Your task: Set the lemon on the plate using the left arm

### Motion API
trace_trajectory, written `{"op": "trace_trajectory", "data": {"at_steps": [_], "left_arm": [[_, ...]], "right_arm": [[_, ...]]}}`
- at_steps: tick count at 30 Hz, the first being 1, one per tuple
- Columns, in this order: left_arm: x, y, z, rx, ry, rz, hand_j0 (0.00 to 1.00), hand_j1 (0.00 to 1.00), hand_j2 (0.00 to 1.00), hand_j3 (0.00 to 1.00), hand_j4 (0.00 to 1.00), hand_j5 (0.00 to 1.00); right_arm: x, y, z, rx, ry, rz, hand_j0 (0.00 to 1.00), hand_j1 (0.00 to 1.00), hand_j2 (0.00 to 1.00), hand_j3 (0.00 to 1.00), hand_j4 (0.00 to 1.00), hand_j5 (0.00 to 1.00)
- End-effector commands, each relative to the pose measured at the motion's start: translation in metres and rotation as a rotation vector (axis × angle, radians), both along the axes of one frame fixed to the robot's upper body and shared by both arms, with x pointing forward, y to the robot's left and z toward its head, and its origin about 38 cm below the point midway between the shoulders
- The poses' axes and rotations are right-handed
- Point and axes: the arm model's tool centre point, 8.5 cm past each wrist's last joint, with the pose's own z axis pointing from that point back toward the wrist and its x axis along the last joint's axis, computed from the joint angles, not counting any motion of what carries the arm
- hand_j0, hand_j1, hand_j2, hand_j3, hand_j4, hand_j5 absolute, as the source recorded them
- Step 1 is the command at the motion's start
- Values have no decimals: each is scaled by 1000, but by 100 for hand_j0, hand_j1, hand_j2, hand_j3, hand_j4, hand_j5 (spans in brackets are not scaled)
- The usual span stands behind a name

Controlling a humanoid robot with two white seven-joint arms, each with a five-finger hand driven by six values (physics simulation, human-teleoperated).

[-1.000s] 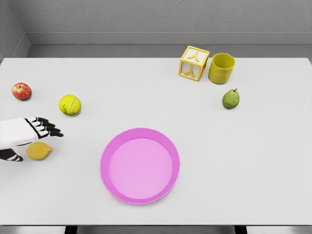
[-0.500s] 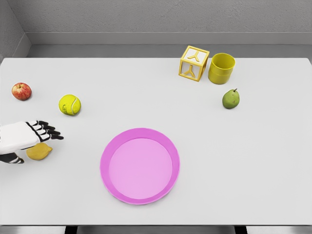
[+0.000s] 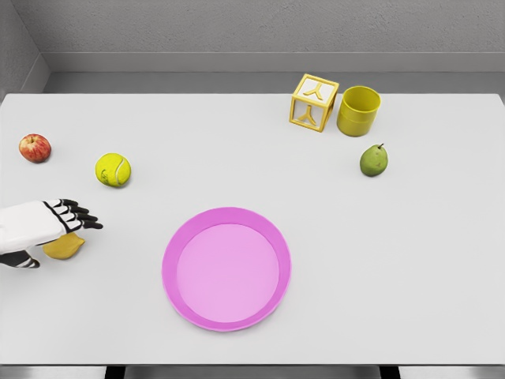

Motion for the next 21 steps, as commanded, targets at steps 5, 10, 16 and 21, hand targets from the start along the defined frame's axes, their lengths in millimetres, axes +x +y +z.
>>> {"op": "trace_trajectory", "data": {"at_steps": [5,10,16,21], "left_arm": [[2,2,-8,14,-2,18,100,100,100,100,100,100],[3,2,-8,7,-5,22,100,100,100,100,100,100],[2,1,-10,4,-4,21,100,100,100,100,100,100],[3,3,-13,1,2,31,99,99,99,99,99,99]], "right_arm": [[0,0,0,0,-1,0,100,100,100,100,100,100],[0,0,0,0,1,-1,100,100,100,100,100,100],[0,0,0,0,-1,0,100,100,100,100,100,100],[0,0,0,0,-1,0,100,100,100,100,100,100]]}}
